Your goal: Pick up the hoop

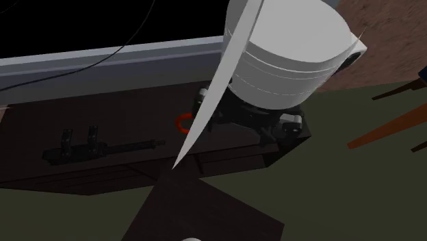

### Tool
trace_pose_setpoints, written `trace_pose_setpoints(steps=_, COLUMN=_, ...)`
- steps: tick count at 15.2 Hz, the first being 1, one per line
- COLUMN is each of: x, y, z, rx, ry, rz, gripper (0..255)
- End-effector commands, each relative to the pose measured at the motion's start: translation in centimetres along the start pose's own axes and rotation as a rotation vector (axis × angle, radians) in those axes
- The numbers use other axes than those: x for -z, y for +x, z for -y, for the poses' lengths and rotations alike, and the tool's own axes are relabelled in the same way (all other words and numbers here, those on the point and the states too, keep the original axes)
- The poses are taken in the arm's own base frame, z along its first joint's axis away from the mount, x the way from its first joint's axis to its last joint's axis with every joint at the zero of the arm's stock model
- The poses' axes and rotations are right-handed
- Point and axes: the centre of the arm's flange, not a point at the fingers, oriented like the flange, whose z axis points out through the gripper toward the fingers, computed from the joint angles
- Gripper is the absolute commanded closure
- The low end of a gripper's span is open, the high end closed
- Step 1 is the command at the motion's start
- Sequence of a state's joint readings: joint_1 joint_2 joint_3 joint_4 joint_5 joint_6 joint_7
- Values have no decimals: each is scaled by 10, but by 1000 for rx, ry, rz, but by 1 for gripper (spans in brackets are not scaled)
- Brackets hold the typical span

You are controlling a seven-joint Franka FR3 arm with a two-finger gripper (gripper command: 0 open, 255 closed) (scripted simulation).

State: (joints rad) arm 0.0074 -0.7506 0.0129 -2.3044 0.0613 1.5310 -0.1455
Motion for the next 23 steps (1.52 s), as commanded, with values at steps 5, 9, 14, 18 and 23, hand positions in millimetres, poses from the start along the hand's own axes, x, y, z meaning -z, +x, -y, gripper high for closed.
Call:
trace_pose_setpoints(steps=5, x=-37, y=30, z=28, rx=-126, ry=1, rz=36, gripper=0)
trace_pose_setpoints(steps=9, x=-75, y=62, z=52, rx=-253, ry=2, rz=71, gripper=0)
trace_pose_setpoints(steps=14, x=-125, y=104, z=77, rx=-411, ry=3, rz=116, gripper=0)
trace_pose_setpoints(steps=18, x=-166, y=138, z=92, rx=-537, ry=4, rz=152, gripper=0)
trace_pose_setpoints(steps=23, x=-196, y=150, z=95, rx=-582, ry=4, rz=164, gripper=0)
